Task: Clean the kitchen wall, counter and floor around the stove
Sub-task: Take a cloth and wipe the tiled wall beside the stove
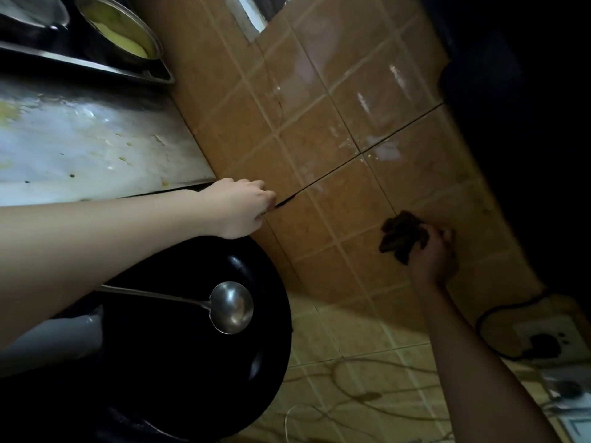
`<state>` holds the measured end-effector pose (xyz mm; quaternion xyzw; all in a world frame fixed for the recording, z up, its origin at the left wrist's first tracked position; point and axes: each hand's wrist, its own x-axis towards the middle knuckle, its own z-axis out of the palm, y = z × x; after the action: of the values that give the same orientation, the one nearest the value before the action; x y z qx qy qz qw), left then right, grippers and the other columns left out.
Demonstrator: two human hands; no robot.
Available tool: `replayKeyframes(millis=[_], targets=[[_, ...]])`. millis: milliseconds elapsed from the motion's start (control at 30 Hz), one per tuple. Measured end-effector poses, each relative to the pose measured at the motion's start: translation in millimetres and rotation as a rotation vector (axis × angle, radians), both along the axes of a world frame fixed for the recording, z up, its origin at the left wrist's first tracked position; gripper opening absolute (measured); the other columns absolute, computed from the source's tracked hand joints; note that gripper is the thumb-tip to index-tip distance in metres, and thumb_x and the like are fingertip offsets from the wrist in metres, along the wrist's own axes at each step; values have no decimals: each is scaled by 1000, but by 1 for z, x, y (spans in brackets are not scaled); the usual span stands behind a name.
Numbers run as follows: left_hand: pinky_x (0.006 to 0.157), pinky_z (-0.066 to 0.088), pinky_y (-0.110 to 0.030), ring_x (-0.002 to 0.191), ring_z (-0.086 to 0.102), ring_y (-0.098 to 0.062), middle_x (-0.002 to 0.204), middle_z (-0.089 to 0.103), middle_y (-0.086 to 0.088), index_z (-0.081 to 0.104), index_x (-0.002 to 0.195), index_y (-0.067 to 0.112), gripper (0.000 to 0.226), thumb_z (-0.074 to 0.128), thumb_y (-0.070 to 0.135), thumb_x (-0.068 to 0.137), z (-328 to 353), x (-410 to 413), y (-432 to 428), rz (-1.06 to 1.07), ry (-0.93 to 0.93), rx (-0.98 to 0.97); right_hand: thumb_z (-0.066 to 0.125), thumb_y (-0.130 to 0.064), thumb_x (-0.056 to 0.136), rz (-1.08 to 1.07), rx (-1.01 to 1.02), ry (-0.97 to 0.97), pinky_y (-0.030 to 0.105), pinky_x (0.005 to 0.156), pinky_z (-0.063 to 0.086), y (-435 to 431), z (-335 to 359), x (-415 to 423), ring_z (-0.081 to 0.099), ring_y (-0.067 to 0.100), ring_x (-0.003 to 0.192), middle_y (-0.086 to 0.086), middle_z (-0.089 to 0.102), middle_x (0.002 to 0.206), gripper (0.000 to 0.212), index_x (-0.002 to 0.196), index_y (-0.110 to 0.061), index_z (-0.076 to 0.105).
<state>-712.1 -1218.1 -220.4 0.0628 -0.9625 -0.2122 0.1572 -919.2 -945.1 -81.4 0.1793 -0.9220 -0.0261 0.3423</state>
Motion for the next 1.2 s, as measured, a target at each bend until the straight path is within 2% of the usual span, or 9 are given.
replayKeyframes(millis=[133,267,367,433,500,600,767,967,1200], targets=[[85,42,-38,109,53,-28,114,47,-5,45,125,22,31,41,30,95,-3,11,-16,5,-30,-20,50,-4,91,-77,32,-206,41,84,44,-18,-31,7,55,36,105,13,43,137,29,118,-12,58],[89,41,-38,112,51,-28,117,46,-5,44,126,24,32,42,30,95,-4,24,-33,19,-36,7,48,-1,89,3,216,-434,31,84,38,-32,-66,19,51,31,108,15,53,125,30,116,-9,60],[87,40,-35,114,51,-26,120,46,-4,44,127,26,32,43,30,95,-6,34,-47,42,-30,16,47,2,90,62,169,-443,26,85,35,-50,-75,27,48,33,113,17,50,128,31,118,-6,59],[87,40,-34,115,51,-26,124,46,-4,45,127,26,33,43,28,94,-8,42,-57,67,-38,25,46,1,92,52,139,-399,31,86,41,-69,-74,30,51,32,112,13,46,135,31,118,-9,59],[85,40,-33,115,51,-27,124,47,-4,46,127,25,33,44,27,94,-10,48,-66,89,-47,42,48,-2,92,50,144,-327,37,78,46,-89,-67,33,55,32,104,8,46,134,29,115,-15,60],[79,38,-32,111,51,-27,122,48,-4,47,124,24,30,44,26,94,-14,61,-83,106,-69,46,51,-5,92,133,132,-318,30,70,39,-119,-55,36,54,24,90,4,48,128,27,113,-19,60],[84,43,-35,111,52,-26,124,48,-4,47,124,22,31,43,28,94,-20,88,-119,153,-89,32,49,-9,93,272,120,-327,26,53,39,-170,-57,53,48,17,70,1,51,118,25,113,-20,60],[89,44,-37,111,50,-23,123,48,-3,47,123,23,29,42,25,94,-21,120,-162,192,-143,51,53,-7,89,334,99,-324,27,59,39,-210,-77,83,61,26,84,0,55,115,23,106,-21,63],[89,36,-34,114,48,-23,126,46,-2,46,125,24,31,41,26,95,-17,144,-196,266,-227,58,56,-9,87,350,99,-379,29,58,45,-228,-93,104,62,28,82,-1,55,109,23,104,-24,63]])
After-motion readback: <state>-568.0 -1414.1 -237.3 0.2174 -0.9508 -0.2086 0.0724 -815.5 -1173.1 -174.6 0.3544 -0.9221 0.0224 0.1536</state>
